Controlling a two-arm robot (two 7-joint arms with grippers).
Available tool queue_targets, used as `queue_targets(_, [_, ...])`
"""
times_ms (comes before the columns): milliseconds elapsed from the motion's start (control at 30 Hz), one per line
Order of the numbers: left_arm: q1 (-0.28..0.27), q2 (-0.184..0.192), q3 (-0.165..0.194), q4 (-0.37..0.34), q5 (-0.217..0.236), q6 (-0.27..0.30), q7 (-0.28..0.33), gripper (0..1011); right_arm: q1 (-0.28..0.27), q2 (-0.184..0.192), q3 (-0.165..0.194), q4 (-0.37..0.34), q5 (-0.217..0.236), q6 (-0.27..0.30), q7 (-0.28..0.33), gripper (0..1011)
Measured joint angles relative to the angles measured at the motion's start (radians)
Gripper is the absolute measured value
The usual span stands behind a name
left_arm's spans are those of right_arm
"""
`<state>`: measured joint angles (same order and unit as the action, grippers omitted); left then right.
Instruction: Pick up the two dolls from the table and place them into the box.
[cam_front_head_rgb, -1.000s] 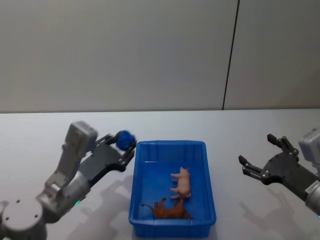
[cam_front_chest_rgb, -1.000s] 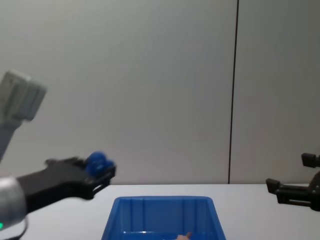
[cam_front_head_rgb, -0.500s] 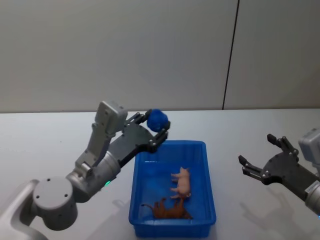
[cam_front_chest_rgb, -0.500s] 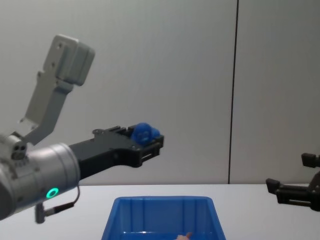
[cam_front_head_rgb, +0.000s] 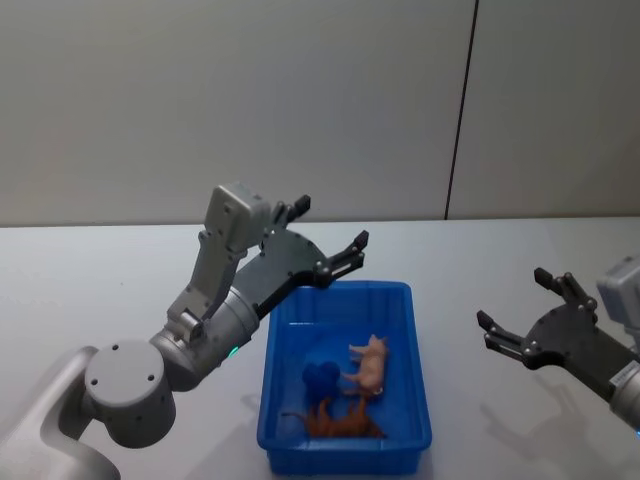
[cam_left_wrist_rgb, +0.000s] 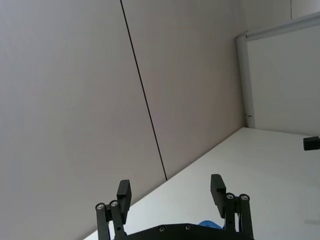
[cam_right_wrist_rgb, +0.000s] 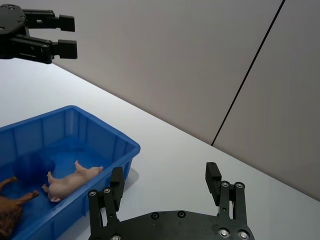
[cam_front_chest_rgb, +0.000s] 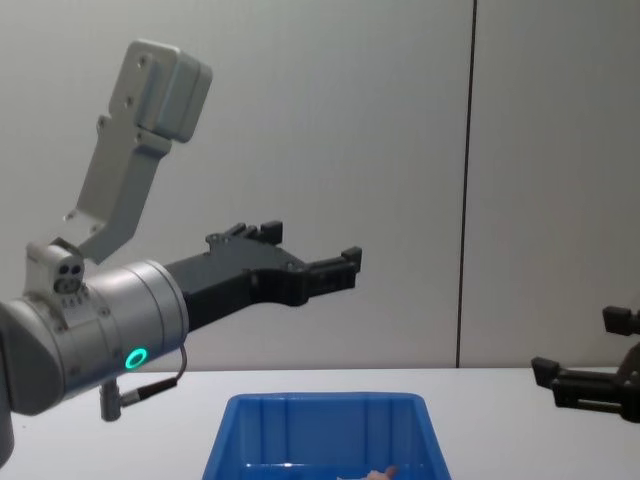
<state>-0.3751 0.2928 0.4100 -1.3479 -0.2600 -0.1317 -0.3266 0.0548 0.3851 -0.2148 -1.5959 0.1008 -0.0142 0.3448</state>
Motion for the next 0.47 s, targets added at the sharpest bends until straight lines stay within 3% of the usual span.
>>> queue_targets(467, [0.012,0.013,-0.013,-0.039,-0.006,-0.014,0.034,1004,0.0,0.0,0.0,0.0,0.0,0.0,0.0,1001])
